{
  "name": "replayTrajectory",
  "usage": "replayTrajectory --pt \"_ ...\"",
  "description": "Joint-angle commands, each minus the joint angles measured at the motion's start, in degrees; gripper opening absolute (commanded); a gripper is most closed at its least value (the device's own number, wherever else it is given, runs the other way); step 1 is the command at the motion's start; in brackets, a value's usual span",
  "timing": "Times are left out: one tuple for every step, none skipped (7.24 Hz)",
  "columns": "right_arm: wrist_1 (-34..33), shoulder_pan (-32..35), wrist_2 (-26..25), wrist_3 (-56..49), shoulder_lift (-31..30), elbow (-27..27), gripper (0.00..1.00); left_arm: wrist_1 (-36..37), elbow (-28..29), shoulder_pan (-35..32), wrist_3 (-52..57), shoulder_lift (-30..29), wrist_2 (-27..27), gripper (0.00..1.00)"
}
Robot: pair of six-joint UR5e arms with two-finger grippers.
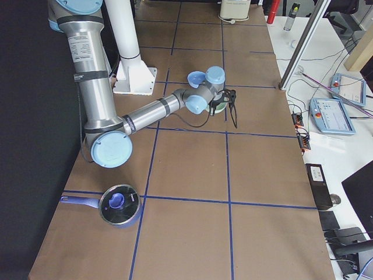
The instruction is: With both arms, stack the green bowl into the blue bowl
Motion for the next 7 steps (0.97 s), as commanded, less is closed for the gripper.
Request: replayTrajectory --pt "-12.1 -12.3 -10.9 13.0 14.9 0.7 0.0 0.0 -0.4 0.0 -0.1 0.0 0.1 1.0" --pt "-13.3 -16.2 -14.6 15.8 17.1 0.4 0.0 -0.2 -0.4 0.0 -0.5 0.0 0.1 1.0" --pt "-13.3 -20.1 -19.3 18.0 18.9 -1.2 0.0 -0.2 -0.5 0.0 -0.5 -0.1 0.1 1.0" --pt "-13.0 -23.3 -22.6 18.5 19.1 -2.9 0.0 -0.2 -0.5 0.0 -0.5 -0.1 0.0 1.0" --pt "-12.7 -25.1 -24.4 18.5 19.0 -3.5 0.0 -0.2 -1.0 0.0 -0.6 -0.1 0.0 1.0" --pt "-12.6 -25.7 -24.4 18.5 18.7 -3.6 0.0 -0.2 -1.2 0.0 -0.9 -0.1 0.0 1.0" --pt "-12.6 -26.0 -24.8 18.5 18.9 -5.1 0.0 -0.2 -1.2 0.0 -0.9 -0.1 0.0 1.0"
